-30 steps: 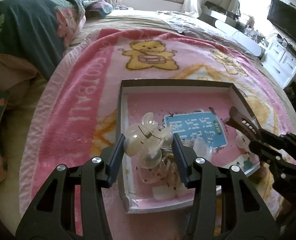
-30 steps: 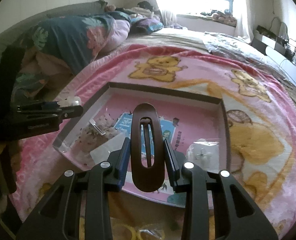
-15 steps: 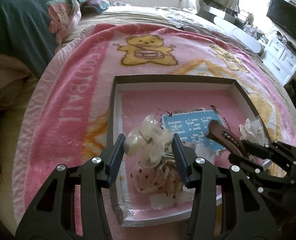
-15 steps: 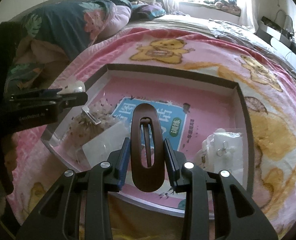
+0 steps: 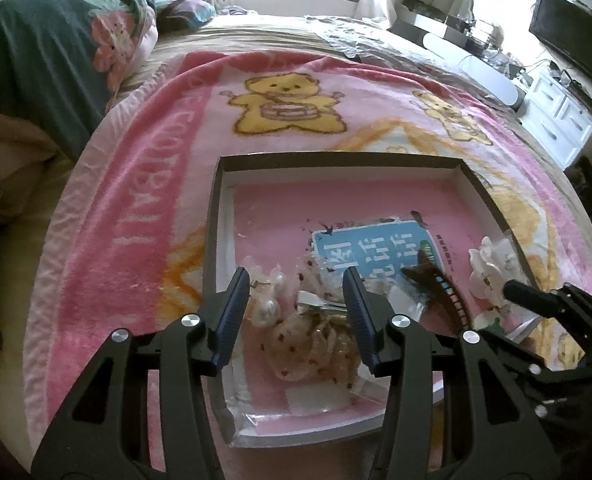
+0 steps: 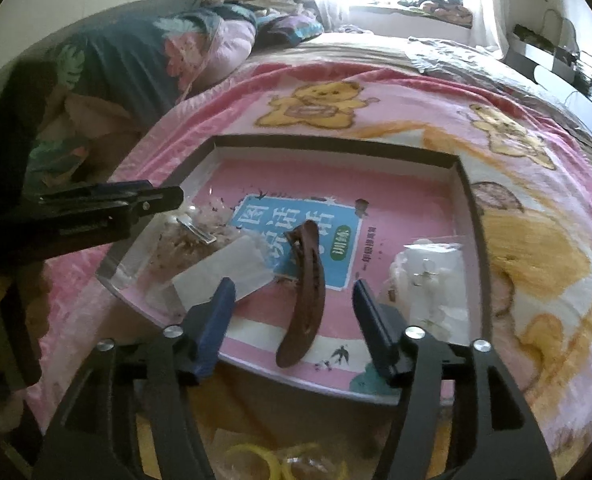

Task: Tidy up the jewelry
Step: 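Withdraw both tools from the tray toward the spiral and pom-pom hair ties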

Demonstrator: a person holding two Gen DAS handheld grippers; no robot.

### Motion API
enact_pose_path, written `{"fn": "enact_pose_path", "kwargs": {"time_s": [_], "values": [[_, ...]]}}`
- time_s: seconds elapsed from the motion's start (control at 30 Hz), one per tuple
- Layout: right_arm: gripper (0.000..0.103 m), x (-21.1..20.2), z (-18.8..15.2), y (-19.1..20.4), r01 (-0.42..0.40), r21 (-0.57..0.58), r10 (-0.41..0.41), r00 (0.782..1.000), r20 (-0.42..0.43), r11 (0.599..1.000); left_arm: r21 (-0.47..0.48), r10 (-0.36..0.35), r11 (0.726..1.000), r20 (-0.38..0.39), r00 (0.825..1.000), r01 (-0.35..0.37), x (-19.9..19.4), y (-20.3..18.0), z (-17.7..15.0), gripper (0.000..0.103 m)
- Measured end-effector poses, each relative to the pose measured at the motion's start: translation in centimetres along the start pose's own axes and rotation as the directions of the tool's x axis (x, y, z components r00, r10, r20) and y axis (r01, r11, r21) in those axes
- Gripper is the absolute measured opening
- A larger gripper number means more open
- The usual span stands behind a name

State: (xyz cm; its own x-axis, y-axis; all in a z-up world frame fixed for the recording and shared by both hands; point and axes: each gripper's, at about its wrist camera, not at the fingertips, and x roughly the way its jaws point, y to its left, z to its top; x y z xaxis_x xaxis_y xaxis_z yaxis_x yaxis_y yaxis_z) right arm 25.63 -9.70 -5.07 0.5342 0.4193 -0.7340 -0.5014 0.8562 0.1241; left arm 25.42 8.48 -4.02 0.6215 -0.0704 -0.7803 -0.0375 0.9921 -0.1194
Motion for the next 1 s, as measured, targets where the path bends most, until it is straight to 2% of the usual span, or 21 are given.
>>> {"fn": "enact_pose_path", "kwargs": {"time_s": [0.13,0.3,0.53,0.6,0.7,0.87,1.0], "values": [[0.079,-2.2,-0.3,-0.3,0.007,0.007,-0.007,0.999,0.034,1.0,0.003,-0.004,1.0,0.017,1.0,0.004,-1.3,-0.5,0.0,0.039],[0.083,-4.9,-0.6,-0.8,0.024,0.022,-0.025,0.997,0.079,0.999,0.008,-0.011,1.0,0.045,0.999,0.01,-3.3,-1.3,0.1,0.044],[0.085,-8.2,-1.0,-1.2,0.034,0.042,-0.039,0.991,0.128,0.999,0.022,-0.016,1.0,0.088,0.996,0.014,-6.8,-2.6,-0.4,0.06],[0.085,-9.2,-1.2,-1.3,0.038,0.044,-0.045,0.988,0.146,0.998,0.024,-0.012,1.0,0.106,0.994,0.01,-7.8,-2.9,-0.5,0.066],[0.094,-10.7,-1.5,-1.4,0.043,0.055,-0.052,0.982,0.179,0.998,0.029,-0.01,1.0,0.132,0.991,0.006,-9.5,-3.5,-0.7,0.076],[0.095,-12.9,-2.0,-1.5,0.042,0.064,-0.054,0.976,0.211,0.997,0.04,-0.004,0.999,0.168,0.986,-0.003,-11.8,-4.5,-1.2,0.092],[0.095,-14.2,-2.5,-1.7,0.045,0.069,-0.06,0.973,0.224,0.997,0.045,-0.001,0.999,0.183,0.983,-0.008,-13.0,-4.9,-1.6,0.093]]}}
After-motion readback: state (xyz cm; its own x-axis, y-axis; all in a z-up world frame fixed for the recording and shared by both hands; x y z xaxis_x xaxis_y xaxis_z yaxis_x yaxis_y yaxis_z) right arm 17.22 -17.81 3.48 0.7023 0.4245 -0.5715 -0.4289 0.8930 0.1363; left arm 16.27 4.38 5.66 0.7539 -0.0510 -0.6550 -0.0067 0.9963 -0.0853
